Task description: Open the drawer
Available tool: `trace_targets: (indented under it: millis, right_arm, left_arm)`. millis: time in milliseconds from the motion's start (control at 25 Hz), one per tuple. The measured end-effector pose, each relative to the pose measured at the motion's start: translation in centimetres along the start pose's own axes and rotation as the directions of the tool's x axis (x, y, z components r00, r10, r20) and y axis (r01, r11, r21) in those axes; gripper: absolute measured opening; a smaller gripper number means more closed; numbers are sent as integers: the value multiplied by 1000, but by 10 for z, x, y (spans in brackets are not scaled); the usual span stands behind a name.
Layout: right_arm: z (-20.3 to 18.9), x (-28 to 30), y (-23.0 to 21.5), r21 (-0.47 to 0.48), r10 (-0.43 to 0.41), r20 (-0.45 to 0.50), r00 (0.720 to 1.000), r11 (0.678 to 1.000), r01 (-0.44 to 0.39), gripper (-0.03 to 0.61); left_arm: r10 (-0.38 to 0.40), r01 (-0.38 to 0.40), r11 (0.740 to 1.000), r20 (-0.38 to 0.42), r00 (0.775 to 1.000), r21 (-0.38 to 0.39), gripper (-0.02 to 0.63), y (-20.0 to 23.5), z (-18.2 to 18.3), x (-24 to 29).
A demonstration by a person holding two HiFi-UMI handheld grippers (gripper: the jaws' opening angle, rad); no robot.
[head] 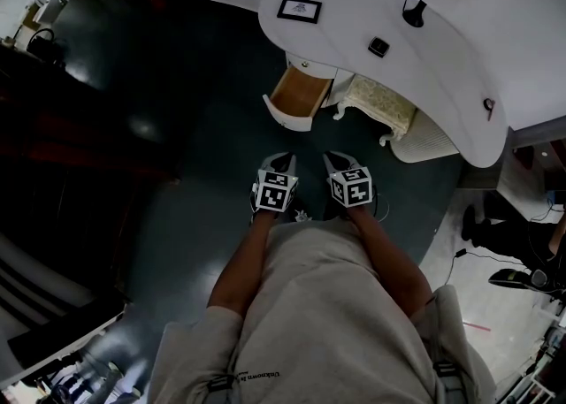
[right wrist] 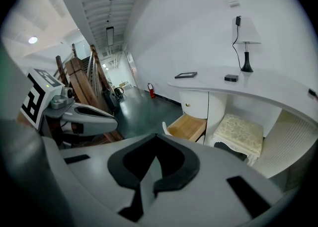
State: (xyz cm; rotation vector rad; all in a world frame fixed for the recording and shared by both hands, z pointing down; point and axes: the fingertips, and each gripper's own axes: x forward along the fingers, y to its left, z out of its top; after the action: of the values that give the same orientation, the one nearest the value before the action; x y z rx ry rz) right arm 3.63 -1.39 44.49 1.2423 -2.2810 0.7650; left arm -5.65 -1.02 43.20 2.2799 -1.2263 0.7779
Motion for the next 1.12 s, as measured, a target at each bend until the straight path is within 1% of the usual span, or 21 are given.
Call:
trace_targets:
  millis: [280, 520, 880, 1000, 1120]
  right_arm:
    - [-1, 2, 0, 22, -3, -5, 1000, 1000, 3, 15]
    - [-3, 2, 0, 39, 1, -16, 1000, 999, -1, 15]
    - [-8, -6, -12, 82, -28, -13, 1000, 996, 29, 15]
    - [-8, -5, -10, 82, -23, -15, 1000, 996, 24, 15]
    - [-5, -3, -3, 61, -12, -16, 1000, 998, 13, 15]
  left_arm:
    - [-1, 1, 1000, 8, 1000, -11, 11, 3, 0, -1]
    - [-7, 8, 999, 23, 1000, -39, 11, 7, 2, 2]
    - [6, -3, 997, 38, 999, -81, 11, 12, 5, -1]
    - [12, -8, 996, 40, 999, -88, 11, 13, 5, -3]
    - [26, -21, 994, 47, 999, -105, 11, 19, 4, -7]
